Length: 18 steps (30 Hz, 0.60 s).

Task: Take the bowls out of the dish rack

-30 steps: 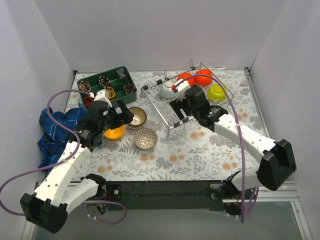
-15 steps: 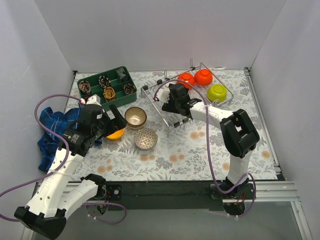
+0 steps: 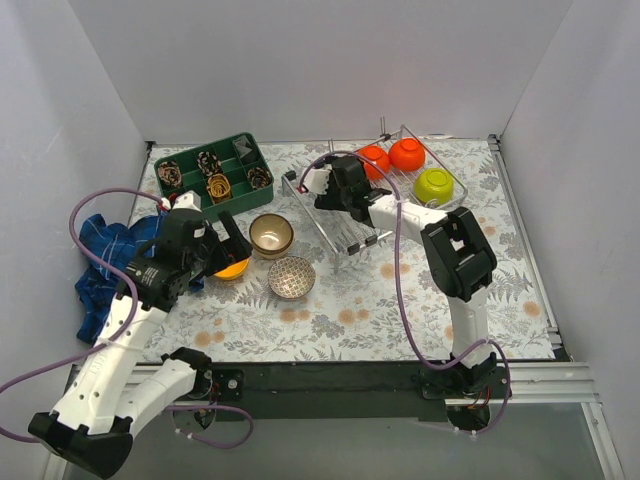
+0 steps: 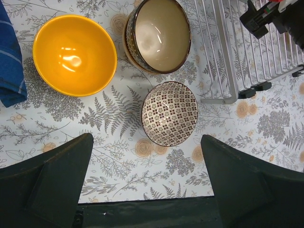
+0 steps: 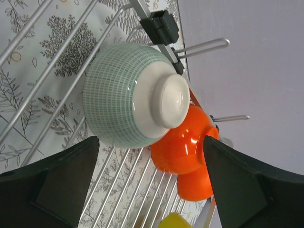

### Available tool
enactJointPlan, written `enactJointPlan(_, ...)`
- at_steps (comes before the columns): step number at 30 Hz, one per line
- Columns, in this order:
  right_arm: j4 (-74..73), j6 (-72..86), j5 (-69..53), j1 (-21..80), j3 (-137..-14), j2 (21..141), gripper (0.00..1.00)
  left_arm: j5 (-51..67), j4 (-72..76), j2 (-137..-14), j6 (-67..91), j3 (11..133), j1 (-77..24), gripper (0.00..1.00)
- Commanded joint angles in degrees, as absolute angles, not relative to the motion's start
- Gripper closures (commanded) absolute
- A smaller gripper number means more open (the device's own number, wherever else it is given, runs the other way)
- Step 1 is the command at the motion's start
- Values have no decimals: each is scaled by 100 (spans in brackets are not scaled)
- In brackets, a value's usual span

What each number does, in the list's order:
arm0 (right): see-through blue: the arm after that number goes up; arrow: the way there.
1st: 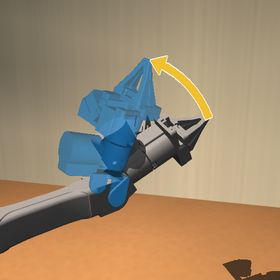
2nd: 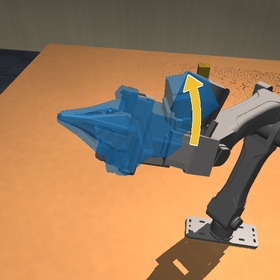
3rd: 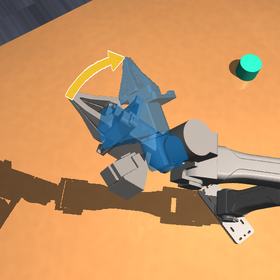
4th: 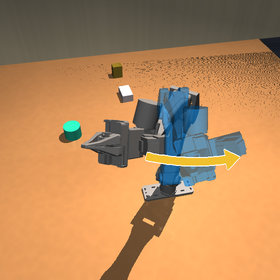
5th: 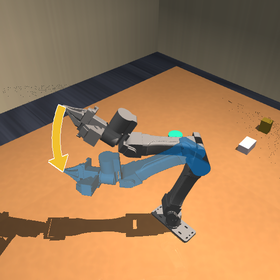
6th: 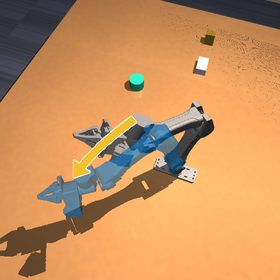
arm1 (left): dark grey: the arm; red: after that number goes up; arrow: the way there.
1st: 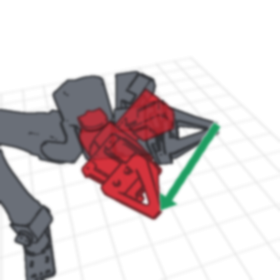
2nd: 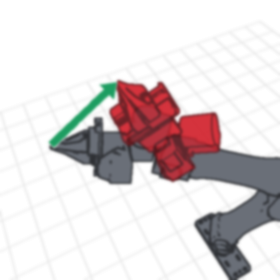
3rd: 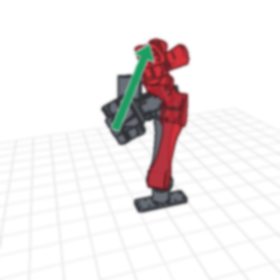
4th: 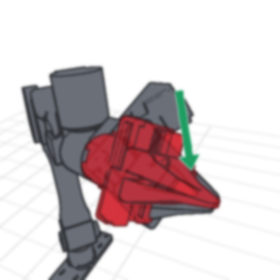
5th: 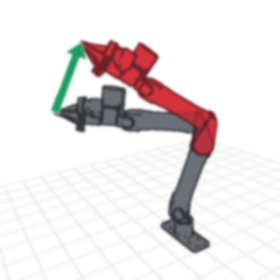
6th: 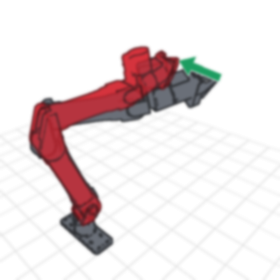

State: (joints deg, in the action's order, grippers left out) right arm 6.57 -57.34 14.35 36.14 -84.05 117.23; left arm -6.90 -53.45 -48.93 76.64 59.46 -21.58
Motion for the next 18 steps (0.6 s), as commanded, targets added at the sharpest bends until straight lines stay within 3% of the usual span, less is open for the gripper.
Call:
enactJointPlan(1, 958, -5792, 1257, 3630, -8745, 11996, 1, -686, -5291, -4948, 7489, 5941, -2145, 2)
enactJointPlan(18, 1512, -5933, 1564, 3682, -8816, 12630, 2, -861, -5203, -4737, 7392, 5924, -2153, 2)
